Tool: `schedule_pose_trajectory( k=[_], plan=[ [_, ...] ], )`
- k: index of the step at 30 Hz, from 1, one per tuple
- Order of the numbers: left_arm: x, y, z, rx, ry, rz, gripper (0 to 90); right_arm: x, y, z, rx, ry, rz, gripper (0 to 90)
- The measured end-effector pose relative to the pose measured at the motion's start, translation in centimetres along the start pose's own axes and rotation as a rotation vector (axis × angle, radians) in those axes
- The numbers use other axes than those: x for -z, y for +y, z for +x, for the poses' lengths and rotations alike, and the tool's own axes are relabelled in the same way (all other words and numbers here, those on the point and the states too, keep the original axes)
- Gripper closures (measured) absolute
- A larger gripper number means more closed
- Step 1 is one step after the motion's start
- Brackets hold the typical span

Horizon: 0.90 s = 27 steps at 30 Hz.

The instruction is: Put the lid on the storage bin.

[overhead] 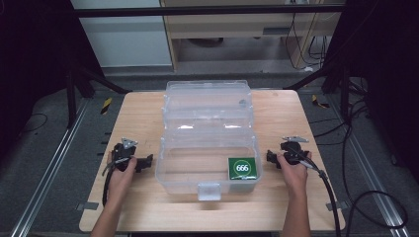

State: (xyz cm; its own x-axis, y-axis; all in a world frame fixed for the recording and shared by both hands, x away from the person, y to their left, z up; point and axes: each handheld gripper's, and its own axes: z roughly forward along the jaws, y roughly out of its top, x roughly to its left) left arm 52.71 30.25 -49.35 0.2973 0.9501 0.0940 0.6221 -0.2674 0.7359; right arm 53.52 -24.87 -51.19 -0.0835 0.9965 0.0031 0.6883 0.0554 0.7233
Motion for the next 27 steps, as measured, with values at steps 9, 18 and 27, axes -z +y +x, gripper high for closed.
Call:
schedule_pose_trajectory(
  k=[9,18,27],
  plan=[
    [6.1,2.6,0.9,-0.152,-0.036,-0.099,2.5,2.0,2.1,-0.5,0.236,-0.008,-0.022,8.8],
    [10.0,6.3,-1.3,-0.36,-0.241,-0.055,3.1,7.5,8.0,0.0,0.508,0.015,0.089,20.5],
    [11.9,7.9,-4.3,-0.506,-0.323,0.005,4.2,10.9,13.4,3.1,0.676,0.025,0.047,27.0]
  ],
)
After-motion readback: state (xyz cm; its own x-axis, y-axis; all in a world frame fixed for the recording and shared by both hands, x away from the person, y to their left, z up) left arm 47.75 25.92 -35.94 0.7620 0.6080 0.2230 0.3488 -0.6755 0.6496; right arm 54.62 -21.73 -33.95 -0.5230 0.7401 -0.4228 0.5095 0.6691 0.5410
